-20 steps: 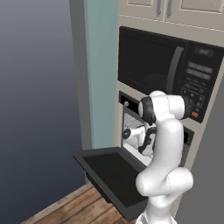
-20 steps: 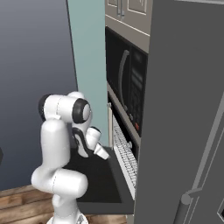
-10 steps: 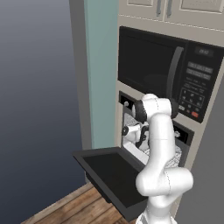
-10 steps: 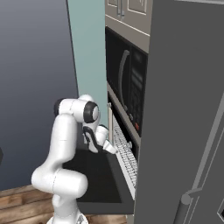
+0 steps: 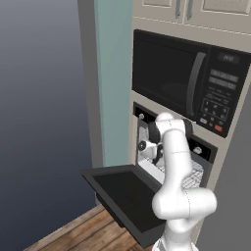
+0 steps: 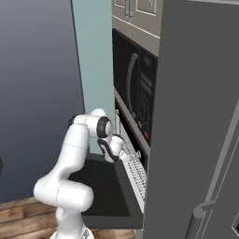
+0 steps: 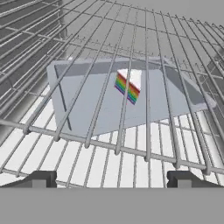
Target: Take the baked cake out of the oven and place it on the plate for cooling. Then close the oven door.
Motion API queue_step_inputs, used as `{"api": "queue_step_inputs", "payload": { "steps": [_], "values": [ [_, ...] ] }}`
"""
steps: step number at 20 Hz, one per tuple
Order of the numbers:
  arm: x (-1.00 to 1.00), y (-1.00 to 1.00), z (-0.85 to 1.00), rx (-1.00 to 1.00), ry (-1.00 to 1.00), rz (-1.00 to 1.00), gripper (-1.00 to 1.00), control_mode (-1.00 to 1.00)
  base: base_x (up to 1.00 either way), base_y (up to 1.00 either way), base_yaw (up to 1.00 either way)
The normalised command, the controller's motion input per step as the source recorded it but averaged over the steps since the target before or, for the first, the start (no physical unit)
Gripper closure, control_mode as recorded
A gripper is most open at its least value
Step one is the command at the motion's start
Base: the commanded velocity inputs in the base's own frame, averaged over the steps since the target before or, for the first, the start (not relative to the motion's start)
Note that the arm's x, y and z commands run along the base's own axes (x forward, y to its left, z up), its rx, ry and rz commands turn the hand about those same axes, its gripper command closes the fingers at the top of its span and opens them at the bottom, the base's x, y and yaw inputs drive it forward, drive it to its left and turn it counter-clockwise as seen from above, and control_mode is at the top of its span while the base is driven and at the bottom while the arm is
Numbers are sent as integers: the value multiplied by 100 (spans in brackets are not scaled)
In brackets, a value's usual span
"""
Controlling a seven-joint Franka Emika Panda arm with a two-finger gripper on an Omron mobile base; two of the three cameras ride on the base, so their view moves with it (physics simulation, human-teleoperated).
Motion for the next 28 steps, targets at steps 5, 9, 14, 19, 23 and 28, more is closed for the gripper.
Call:
{"api": "queue_step_inputs", "payload": {
  "steps": [5,9,14,19,23,28],
  "values": [
    [0,-2,-83,19,-9,-3,-100,-100,0,0,0],
    [0,-6,-13,1,0,0,-100,-100,0,0,0],
    [0,-4,-75,0,-4,0,-100,-100,0,0,0],
    [0,0,-66,0,-17,0,-100,-100,0,0,0],
    [0,-7,-35,0,-18,0,-100,-100,0,0,0],
    [-17,-30,-31,5,-7,-9,-100,-100,0,0,0]
  ]
}}
